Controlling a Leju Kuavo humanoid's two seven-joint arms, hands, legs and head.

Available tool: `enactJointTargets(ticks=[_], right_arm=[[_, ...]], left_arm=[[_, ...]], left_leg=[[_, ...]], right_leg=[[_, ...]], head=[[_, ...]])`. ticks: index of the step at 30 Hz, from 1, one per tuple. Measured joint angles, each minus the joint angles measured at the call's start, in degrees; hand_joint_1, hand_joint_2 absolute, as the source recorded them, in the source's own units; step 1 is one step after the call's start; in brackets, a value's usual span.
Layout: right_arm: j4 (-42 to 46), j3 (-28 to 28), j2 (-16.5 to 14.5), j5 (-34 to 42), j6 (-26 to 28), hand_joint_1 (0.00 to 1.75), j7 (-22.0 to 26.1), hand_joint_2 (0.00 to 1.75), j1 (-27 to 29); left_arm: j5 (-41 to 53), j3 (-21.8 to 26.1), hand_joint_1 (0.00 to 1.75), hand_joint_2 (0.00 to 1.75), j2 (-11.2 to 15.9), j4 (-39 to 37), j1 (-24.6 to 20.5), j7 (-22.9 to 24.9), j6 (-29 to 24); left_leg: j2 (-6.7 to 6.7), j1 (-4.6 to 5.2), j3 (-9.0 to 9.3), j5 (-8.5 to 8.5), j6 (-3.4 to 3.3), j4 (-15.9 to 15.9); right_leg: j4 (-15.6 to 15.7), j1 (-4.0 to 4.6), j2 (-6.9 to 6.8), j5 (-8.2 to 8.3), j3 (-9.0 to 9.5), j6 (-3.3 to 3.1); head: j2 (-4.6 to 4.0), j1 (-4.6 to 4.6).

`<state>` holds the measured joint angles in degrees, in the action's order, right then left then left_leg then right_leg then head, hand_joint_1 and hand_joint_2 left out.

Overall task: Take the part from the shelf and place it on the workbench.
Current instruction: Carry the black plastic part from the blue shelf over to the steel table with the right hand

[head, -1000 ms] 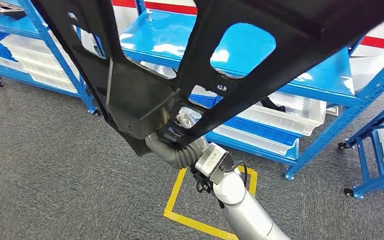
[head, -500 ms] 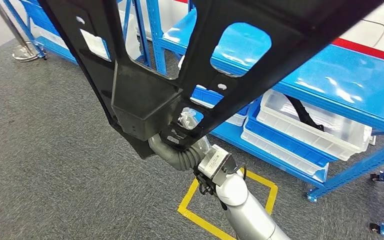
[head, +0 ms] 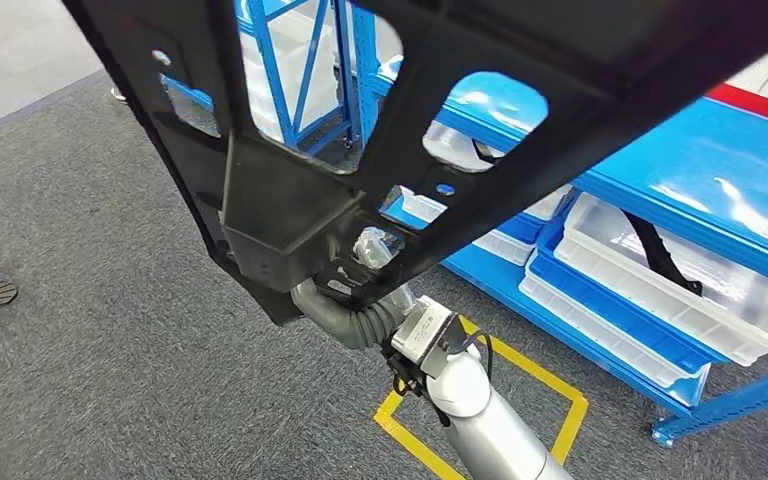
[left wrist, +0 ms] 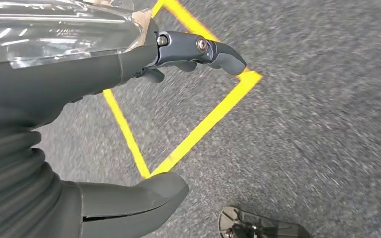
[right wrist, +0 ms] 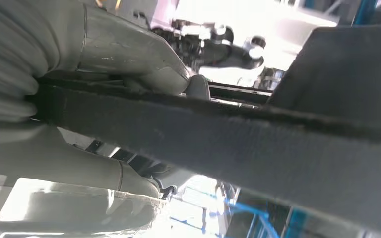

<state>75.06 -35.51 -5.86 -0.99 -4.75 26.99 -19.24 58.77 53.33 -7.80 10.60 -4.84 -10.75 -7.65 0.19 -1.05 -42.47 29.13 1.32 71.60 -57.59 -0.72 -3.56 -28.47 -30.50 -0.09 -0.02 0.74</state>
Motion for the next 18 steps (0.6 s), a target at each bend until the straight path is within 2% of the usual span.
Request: enactJointTargets(ticks=[1,3,4,5,6,7,9,11,13,14,15,16,17,18], right_arm=[[0.0,0.0,0.0,0.0,0.1,1.75,0.1,1.75,0.0],[0.0,-0.1,0.1,0.0,0.5,1.75,0.6,1.75,0.2],[0.0,-0.1,0.1,0.0,0.8,1.75,0.8,1.75,0.3],[0.0,-0.1,0.2,-0.1,1.1,1.75,0.9,1.75,0.5],[0.1,-0.1,0.3,-0.1,1.4,1.75,1.0,1.75,0.7],[0.2,-0.1,0.4,-0.2,1.6,1.75,1.0,1.75,0.9],[0.4,-0.1,0.7,-0.2,2.1,1.75,1.1,1.75,1.3],[0.6,-0.2,1.3,-0.3,2.6,1.75,1.2,1.75,1.9],[0.7,-0.2,2.0,-0.5,3.0,1.75,1.3,1.75,2.8],[0.7,-0.2,2.3,-0.7,3.2,1.75,1.3,1.75,3.2],[0.7,-0.2,2.4,-0.8,3.4,1.75,1.3,1.75,3.6],[0.8,-0.3,2.5,-1.0,3.5,1.75,1.3,1.75,3.8],[0.9,-0.3,2.6,-1.1,3.7,1.75,1.3,1.75,3.9],[1.0,-0.3,2.6,-1.1,3.8,1.75,1.3,1.75,4.0]], left_arm=[[0.1,0.0,0.0,1.75,0.0,0.0,0.0,-0.1,0.0],[0.6,0.0,0.0,1.75,0.0,0.0,-0.1,-0.3,0.1],[0.9,0.0,0.0,1.75,0.0,0.0,-0.2,-0.5,0.1],[1.2,0.0,0.0,1.75,-0.1,0.0,-0.3,-0.6,0.1],[1.4,-0.1,0.0,1.75,-0.1,0.0,-0.3,-0.6,0.2],[1.7,-0.1,0.0,1.75,-0.1,0.0,-0.3,-0.6,0.3],[2.1,-0.2,0.0,1.75,0.0,0.0,-0.4,-0.4,0.5],[2.4,-0.5,0.0,1.75,0.1,0.0,-0.8,-0.2,0.7],[2.6,-0.7,0.0,1.75,0.1,0.0,-1.0,-0.1,1.0],[2.7,-0.8,0.0,1.75,0.1,0.0,-1.0,0.0,1.0],[2.8,-0.9,0.0,1.75,0.1,0.0,-1.0,0.0,1.1],[2.9,-1.0,0.0,1.75,0.1,0.0,-1.1,0.0,1.1],[3.0,-1.1,0.0,1.75,0.1,0.0,-1.1,0.1,1.1],[3.0,-1.1,0.0,1.75,0.1,0.0,-1.2,0.1,1.1]], left_leg=[[0.85,-0.06,2.34,-1.72,-0.06,-4.0],[2.94,0.35,6.48,-3.65,-0.45,-11.1],[3.48,0.61,7.38,-3.83,-0.77,-12.7],[3.31,0.94,7.48,-3.65,-1.14,-13.1],[2.62,1.03,7.35,-3.83,-1.59,-13.2],[2.03,1.01,7.36,-4.02,-1.99,-13.4],[0.86,0.77,7.45,-4.48,-2.85,-13.9],[-0.51,0.63,7.36,-4.77,-3.42,-14.1],[-2.17,0.69,7.16,-4.89,-3.62,-14.1],[-3.04,0.7,7.09,-4.95,-3.62,-14.0],[-3.88,0.7,7.07,-5.02,-3.58,-14.0],[-4.71,0.67,7.06,-5.09,-3.49,-13.9],[-5.48,0.66,6.98,-5.15,-3.31,-13.8],[-6.15,0.73,6.86,-5.17,-3.08,-13.6]], right_leg=[[0.0,0.01,-0.61,-0.07,0.08,0.05],[0.0,0.43,-1.66,-0.3,0.13,0.32],[0.0,0.67,-2.14,-0.41,0.14,0.54],[0.0,0.86,-2.66,-0.44,0.15,0.79],[0.1,0.88,-3.21,-0.46,0.22,1.05],[0.0,0.77,-3.17,-0.63,0.18,1.35],[-2.4,0.56,-0.88,-2.06,-0.91,1.55],[-9.2,0.44,2.24,-4.96,-4.21,1.14],[-15.8,0.43,3.22,-6.89,-7.64,1.02],[-16.3,0.4,3.36,-6.65,-8.09,1.3],[-14.7,0.34,3.49,-5.62,-7.42,1.73],[-11.2,0.21,3.88,-4.07,-5.79,2.21],[-7.0,0.0,4.97,-2.54,-3.83,2.57],[-3.8,-0.16,5.85,-1.39,-2.32,2.61]], head=[[0.0,0.0],[0.0,0.07],[0.0,0.16],[0.0,0.25],[0.0,0.34],[0.0,0.35],[0.0,0.37],[0.0,0.4],[0.0,0.4],[0.0,0.4],[0.0,0.4],[0.0,0.4],[0.0,0.42],[0.0,0.41]])
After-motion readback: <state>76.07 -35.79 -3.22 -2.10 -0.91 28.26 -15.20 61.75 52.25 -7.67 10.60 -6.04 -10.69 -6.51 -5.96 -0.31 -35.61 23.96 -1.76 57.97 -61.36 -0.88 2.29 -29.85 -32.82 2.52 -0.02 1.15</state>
